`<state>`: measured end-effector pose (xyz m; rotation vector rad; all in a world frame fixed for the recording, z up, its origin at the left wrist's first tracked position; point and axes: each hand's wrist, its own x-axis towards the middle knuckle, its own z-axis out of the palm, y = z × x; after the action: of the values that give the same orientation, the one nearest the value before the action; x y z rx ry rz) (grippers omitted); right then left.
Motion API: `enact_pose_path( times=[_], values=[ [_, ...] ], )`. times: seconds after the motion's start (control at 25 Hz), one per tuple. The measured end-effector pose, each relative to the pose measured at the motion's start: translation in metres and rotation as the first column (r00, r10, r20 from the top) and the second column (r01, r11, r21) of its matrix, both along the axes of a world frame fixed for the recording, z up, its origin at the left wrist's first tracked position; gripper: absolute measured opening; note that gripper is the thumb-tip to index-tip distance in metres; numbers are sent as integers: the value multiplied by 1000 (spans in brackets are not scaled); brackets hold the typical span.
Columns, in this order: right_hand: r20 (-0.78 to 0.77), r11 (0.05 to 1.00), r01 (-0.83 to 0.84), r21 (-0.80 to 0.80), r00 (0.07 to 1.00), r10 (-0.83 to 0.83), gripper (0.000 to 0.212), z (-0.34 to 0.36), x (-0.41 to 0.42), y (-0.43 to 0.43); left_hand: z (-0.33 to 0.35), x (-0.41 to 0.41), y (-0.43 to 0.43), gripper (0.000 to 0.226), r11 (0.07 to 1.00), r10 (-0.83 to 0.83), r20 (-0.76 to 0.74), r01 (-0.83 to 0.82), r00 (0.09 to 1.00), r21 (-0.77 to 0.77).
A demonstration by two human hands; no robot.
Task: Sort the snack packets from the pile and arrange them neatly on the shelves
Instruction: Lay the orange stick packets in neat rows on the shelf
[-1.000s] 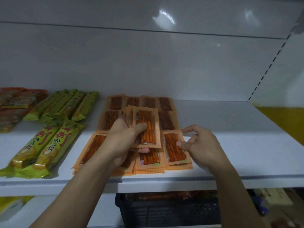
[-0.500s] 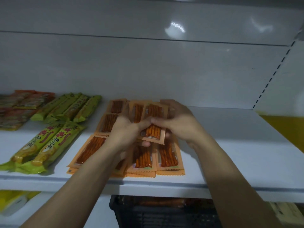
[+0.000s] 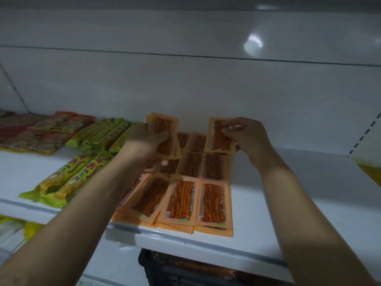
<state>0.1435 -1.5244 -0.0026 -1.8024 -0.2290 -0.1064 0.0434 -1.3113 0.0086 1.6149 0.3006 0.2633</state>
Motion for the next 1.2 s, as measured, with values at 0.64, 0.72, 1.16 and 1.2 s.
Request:
enact_pose_path(
  times=[0.64,0.72,1.16,1.2],
  values=[
    [42,784,-29,-620,997,71,22,-48,1,-1,-14,12,-11,14,992,56,-51,-50,997,119],
    [103,825,24,-565,994,42,28,-44,0,1,-10,10,-9,17,991,59,-36,-54,998,123],
    [-34,941,-338,-18,941,337,46,22,0,96,12,12,23,30,980,7,26,-12,1000,199],
    [-53,944,-330,12,942,331,43,23,2,99,12,14,31,27,973,28,0,-28,1000,229]
  ],
)
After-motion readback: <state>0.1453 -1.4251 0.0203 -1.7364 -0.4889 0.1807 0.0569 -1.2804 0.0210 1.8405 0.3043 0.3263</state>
